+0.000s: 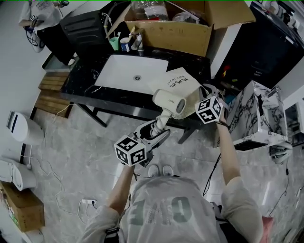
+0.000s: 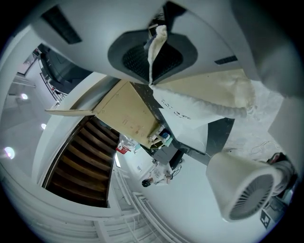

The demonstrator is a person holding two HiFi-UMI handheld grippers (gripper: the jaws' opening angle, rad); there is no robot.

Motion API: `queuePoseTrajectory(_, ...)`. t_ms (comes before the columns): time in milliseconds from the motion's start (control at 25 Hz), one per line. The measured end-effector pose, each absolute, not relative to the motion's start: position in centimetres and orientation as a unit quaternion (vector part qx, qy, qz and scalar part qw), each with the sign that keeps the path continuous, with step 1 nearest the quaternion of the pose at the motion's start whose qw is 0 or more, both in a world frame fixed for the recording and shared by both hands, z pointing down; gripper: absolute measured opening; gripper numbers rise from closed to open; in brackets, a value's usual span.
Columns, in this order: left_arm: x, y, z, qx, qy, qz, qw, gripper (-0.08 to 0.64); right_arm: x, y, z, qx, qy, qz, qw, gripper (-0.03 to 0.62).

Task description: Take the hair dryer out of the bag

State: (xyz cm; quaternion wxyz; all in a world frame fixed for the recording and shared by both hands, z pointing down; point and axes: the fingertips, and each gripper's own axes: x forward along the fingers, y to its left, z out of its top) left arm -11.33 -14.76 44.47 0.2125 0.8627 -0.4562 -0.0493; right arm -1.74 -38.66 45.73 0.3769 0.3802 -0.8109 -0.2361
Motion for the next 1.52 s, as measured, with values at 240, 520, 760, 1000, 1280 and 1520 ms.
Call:
queuePoseTrajectory(240, -14.9, -18.4, 41.8, 0.810, -0.556, -0.065, 0.174, 0.290, 1.7, -38.6, 46.6, 0.444, -0.784, -0.204, 0.384, 0.043)
queuePoseTrajectory(520, -17.2, -19.5, 40.7, 0.765, -0.623, -0.057, 0.151, 0.290, 5.2, -33.7, 48.8, 0.489, -0.769, -0.156, 0.381, 0.043)
queuePoseTrajectory(760, -18.1, -18.2, 40.8, 0.716, -0.681, -0.063, 0.140, 0.290, 6.0, -28.5, 50.9, 0.507, -0.770, -0.133, 0.364, 0.043)
queuePoseTrajectory(1000, -19.4, -16.4, 41.4, 0.681, -0.723, -0.049, 0.105, 0.290, 5.7, -26.9, 53.0, 0.515, -0.764, -0.131, 0.367, 0.043)
queuePoseTrajectory(1280, -20.6, -16.1, 41.3, 0.668, -0.737, -0.039, 0.097, 0.290, 5.5, -26.3, 55.9, 0.486, -0.760, -0.143, 0.408, 0.044)
queuePoseTrajectory(1520, -20.7, -16.4, 40.9, 0.666, -0.740, -0.033, 0.088, 0.290, 5.3, -25.9, 56.4, 0.478, -0.771, -0.131, 0.399, 0.045)
